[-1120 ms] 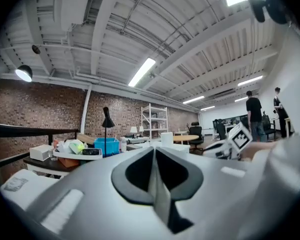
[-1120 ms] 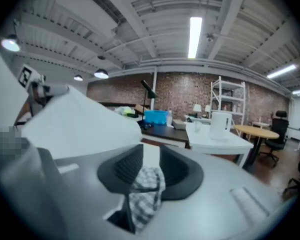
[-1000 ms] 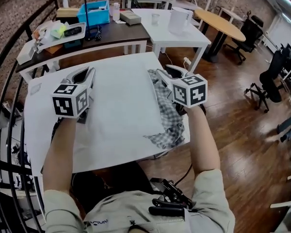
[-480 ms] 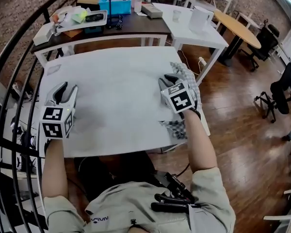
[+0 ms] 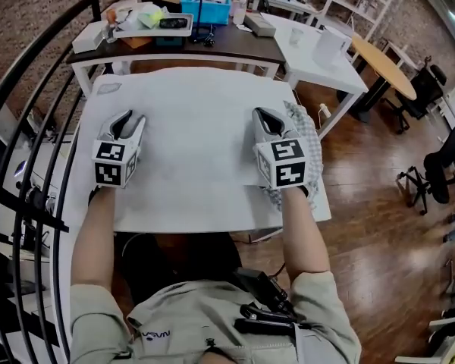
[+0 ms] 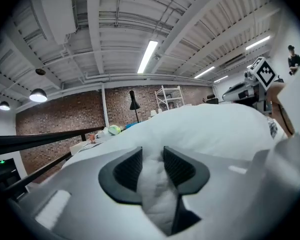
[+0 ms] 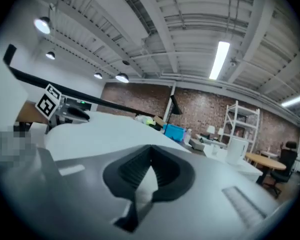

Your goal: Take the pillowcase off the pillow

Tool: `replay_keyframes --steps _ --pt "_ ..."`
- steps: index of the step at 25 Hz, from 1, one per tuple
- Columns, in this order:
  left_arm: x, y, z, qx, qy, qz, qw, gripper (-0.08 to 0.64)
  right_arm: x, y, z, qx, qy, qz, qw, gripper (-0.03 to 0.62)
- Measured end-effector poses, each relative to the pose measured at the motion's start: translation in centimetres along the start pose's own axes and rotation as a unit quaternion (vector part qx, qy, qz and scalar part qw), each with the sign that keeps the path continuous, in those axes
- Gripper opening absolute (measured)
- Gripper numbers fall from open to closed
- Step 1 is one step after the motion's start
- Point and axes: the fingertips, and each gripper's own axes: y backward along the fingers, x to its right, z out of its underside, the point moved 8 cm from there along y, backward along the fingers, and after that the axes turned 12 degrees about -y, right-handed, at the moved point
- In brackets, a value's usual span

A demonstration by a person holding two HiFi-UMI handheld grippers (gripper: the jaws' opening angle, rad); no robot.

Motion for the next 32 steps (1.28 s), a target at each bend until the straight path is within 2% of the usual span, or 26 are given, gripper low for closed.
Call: replay_keyframes --steps 3,4,7,9,12,15,22,28,32 --pt "0.9 1.9 -1.3 0.004 0.006 -0.011 0.9999 0.106 -1.7 -1.2 1.3 -0.041 0.023 0.007 0.999 0.005" --pt "1.2 2.8 -2.2 0.008 0.012 -0.017 0.9998 0.097 -1.8 -0.8 1.0 -0.035 0.016 0.009 0.999 0.005" --pt "1.4 5.4 -5.6 0.053 0.051 -0.043 0.9963 0.006 -2.1 0.7 -2.6 0.046 -0.024 0.0 0.999 0.005" --pt "1.3 6.5 -7.7 0.087 0.079 -0.067 0.9909 0.006 -2.7 1.0 -5.3 0.098 -0.033 0.0 0.995 0.005" --pt "1.7 6.9 -9.6 0.104 0.099 -0.095 0.9852 0.005 -3.3 0.6 -6.9 0.127 -0.061 0.009 0.99 0.003" --pt "2.4 6.6 -10.2 0.092 0.094 -0.11 0.9852 0.005 -4.3 0.6 -6.5 0.136 -0.095 0.009 0.986 0.003" --pt "3.0 7.2 -8.6 0.075 0.086 -0.126 0.9855 0.005 -7.4 2.6 -3.6 0.12 -0.099 0.003 0.988 0.003" --pt "5.9 10.2 -8.7 0.073 0.053 -0.104 0.9905 0.005 -9.1 5.6 -3.3 0.126 -0.084 -0.001 0.988 0.003" --pt "7.3 11.4 -7.4 0.054 0.059 -0.093 0.9924 0.005 -10.5 7.1 -2.3 0.113 -0.09 -0.004 0.989 0.003"
